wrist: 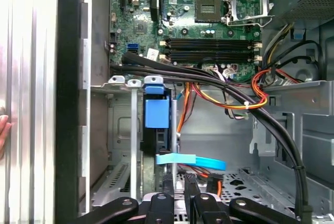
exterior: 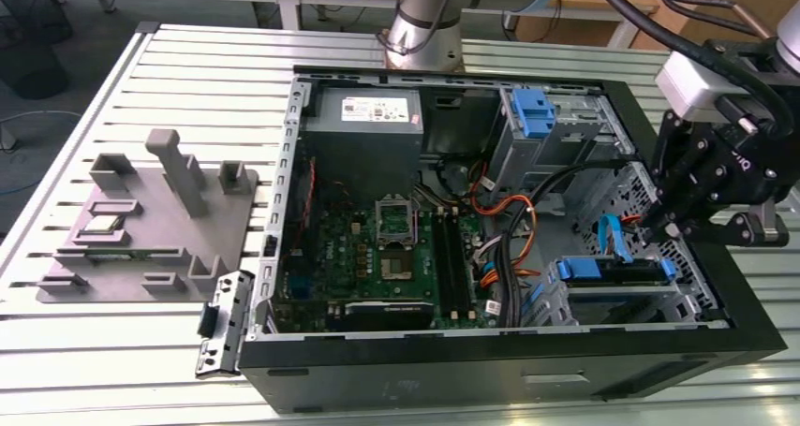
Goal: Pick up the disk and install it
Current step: 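Insert the second disk wire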
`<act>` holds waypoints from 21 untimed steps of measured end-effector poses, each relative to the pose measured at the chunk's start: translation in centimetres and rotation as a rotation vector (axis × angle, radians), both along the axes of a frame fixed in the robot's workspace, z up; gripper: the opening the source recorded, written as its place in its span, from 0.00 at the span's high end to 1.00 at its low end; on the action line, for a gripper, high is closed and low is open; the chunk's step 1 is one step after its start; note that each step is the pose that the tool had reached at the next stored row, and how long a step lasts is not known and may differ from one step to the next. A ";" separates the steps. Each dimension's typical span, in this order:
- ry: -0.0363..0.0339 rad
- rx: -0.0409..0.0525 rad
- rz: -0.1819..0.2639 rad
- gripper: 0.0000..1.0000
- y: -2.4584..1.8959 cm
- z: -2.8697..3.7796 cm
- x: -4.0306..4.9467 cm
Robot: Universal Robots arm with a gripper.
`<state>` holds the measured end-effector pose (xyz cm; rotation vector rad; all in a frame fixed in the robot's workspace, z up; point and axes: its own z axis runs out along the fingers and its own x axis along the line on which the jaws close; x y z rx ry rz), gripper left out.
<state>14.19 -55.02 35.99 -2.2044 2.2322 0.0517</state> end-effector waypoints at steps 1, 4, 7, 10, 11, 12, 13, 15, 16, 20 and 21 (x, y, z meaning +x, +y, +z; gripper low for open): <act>0.0000 0.0003 0.000 0.77 0.21 -0.01 0.00; 0.0000 0.0002 0.000 0.77 0.77 -0.03 0.00; 0.0000 0.0008 0.000 0.77 1.05 -0.08 0.00; 0.0001 0.0012 0.000 0.77 1.21 -0.19 0.15; 0.0001 0.0012 0.000 0.77 1.25 -0.22 0.25; 0.0003 0.0012 0.000 0.77 1.29 -0.26 0.37; 0.0005 0.0009 0.000 0.77 1.33 -0.28 0.48; 0.0008 0.0007 0.000 0.77 1.41 -0.31 0.72; 0.0011 0.0006 0.000 0.77 1.44 -0.33 0.83; 0.0021 0.0010 0.000 0.77 1.52 -0.42 1.33; 0.0023 0.0010 0.000 0.77 1.52 -0.43 1.44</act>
